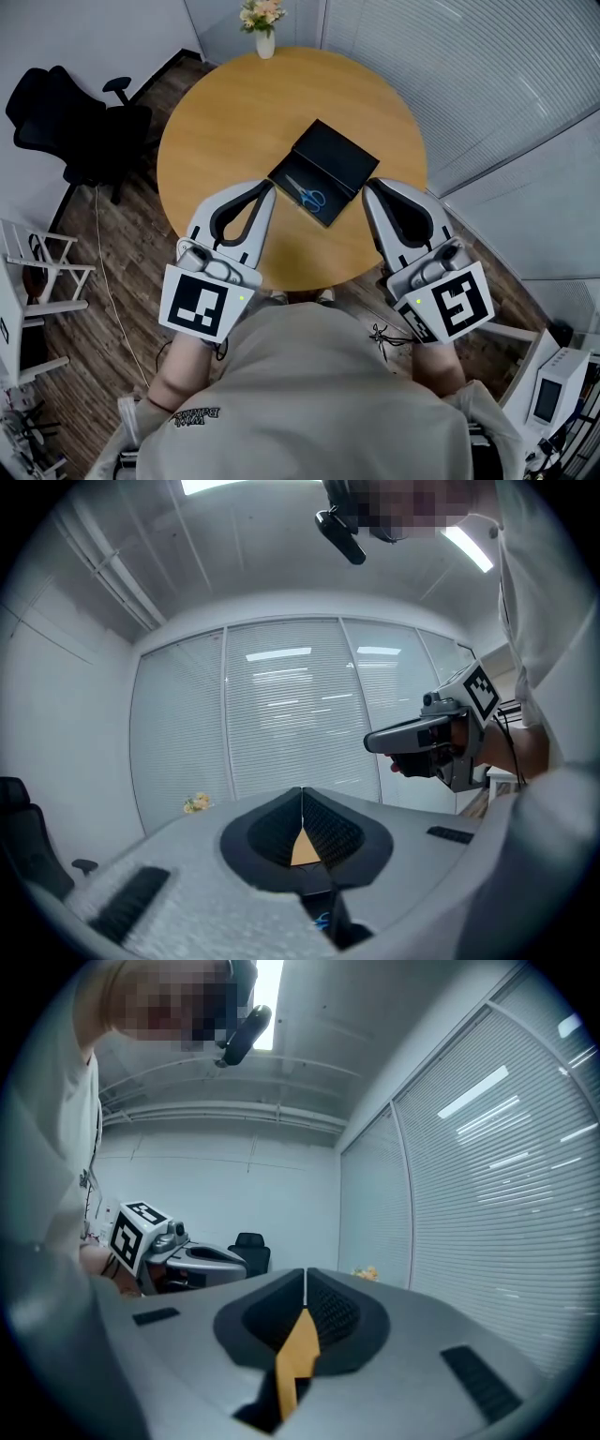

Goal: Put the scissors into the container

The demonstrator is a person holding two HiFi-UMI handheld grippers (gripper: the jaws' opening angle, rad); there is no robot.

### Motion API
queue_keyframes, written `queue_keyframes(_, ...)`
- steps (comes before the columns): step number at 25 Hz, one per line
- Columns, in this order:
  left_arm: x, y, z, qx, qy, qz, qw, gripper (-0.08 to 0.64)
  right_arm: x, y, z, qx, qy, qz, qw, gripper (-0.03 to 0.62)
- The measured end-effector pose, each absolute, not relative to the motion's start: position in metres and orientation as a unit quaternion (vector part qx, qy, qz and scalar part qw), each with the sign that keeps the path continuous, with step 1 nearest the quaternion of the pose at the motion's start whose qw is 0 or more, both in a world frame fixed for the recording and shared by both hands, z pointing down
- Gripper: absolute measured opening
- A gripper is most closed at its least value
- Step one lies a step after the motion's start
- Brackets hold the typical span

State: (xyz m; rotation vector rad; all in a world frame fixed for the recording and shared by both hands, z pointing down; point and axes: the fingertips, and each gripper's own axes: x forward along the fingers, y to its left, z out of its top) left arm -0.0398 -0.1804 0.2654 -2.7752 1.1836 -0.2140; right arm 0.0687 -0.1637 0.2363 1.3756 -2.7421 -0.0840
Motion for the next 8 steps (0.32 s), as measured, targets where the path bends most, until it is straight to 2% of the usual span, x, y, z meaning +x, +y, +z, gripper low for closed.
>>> queue_keyframes(8,-0.0411,-0.1805,0.2679,-0.917,0.389,-0.069,0.056,0.021,0.0647,-0.1605,0.2383,0.448,-0.892,-0.029,0.046,0.034)
